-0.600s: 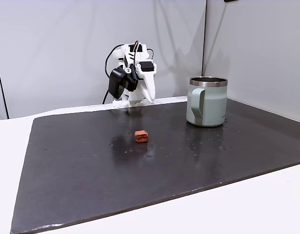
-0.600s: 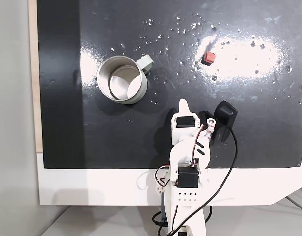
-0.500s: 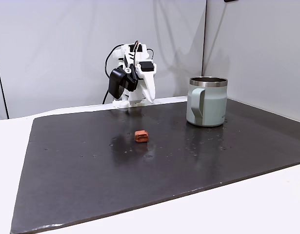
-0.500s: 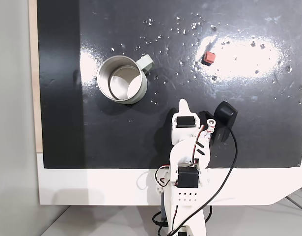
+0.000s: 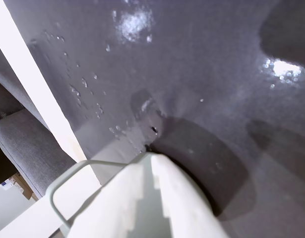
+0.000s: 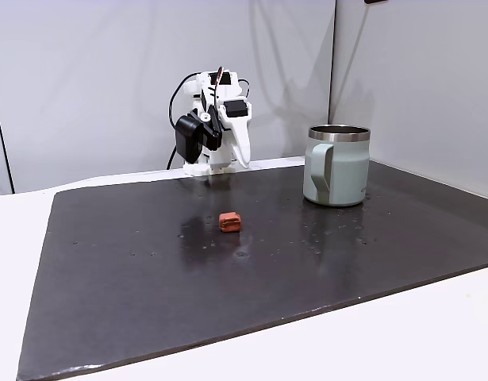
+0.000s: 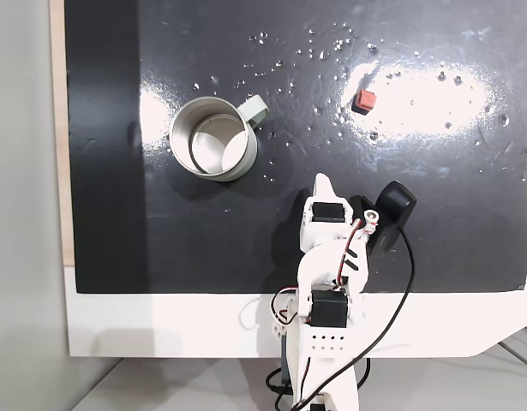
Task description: Grasp a cube and put it in the cup.
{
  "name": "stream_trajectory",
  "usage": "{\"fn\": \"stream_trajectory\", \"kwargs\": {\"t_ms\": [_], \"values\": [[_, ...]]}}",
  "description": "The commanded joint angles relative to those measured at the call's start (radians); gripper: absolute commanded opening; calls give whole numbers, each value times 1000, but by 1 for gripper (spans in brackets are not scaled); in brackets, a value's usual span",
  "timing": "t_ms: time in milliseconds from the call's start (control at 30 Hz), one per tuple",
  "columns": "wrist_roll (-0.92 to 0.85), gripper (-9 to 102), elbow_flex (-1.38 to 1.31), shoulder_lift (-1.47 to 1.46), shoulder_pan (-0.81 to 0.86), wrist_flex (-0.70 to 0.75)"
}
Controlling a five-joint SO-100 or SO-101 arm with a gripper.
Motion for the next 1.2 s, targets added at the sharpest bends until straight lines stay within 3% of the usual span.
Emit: {"fn": "stream_trajectory", "kwargs": {"t_ms": [0,367,833,1167], "values": [[-5,0,-14,11,8,-15],[-61,0,-253,-86,9,78],[3,0,-870,-765,40,153],[114,0,-1247,-1193,60,345]]}}
